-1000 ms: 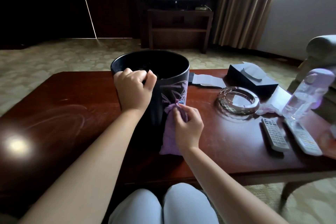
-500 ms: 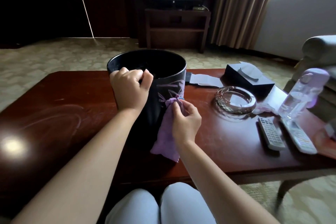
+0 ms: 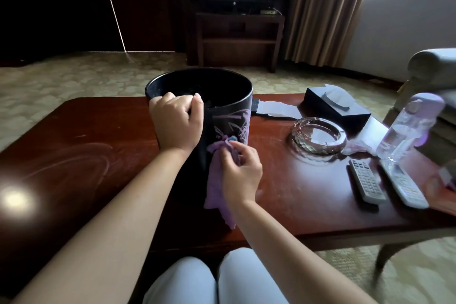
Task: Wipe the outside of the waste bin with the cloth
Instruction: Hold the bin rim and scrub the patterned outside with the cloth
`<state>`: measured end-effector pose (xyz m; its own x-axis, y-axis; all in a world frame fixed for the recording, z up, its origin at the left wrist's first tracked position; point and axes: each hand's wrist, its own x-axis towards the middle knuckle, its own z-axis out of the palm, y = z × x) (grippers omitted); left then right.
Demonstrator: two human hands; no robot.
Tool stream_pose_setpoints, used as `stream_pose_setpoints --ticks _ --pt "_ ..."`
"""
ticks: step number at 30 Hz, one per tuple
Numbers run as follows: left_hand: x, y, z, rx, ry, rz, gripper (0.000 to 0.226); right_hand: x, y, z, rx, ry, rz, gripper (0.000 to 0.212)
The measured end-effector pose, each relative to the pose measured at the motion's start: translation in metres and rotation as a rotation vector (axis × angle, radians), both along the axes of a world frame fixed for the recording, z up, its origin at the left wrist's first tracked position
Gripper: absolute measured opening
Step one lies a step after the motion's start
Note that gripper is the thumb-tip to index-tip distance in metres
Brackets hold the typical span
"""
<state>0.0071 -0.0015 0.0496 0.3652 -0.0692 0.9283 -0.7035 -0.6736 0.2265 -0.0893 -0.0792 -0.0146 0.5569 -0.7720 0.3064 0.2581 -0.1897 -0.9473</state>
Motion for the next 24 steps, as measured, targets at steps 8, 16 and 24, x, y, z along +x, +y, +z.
stream_pose_setpoints --ticks 8,16,24 --pt "-0.002 0.0 0.001 -0.025 0.038 -0.051 0.047 -0.001 0.006 0.002 -0.289 -0.094 -0.006 0.012" --pt "-0.003 -0.002 0.001 -0.027 0.04 -0.052 0.049 0.008 -0.004 0.012 -0.277 -0.085 -0.133 0.01" --pt "-0.003 -0.001 0.002 -0.013 0.048 -0.037 0.047 0.011 -0.005 0.023 -0.291 -0.155 -0.181 0.015"
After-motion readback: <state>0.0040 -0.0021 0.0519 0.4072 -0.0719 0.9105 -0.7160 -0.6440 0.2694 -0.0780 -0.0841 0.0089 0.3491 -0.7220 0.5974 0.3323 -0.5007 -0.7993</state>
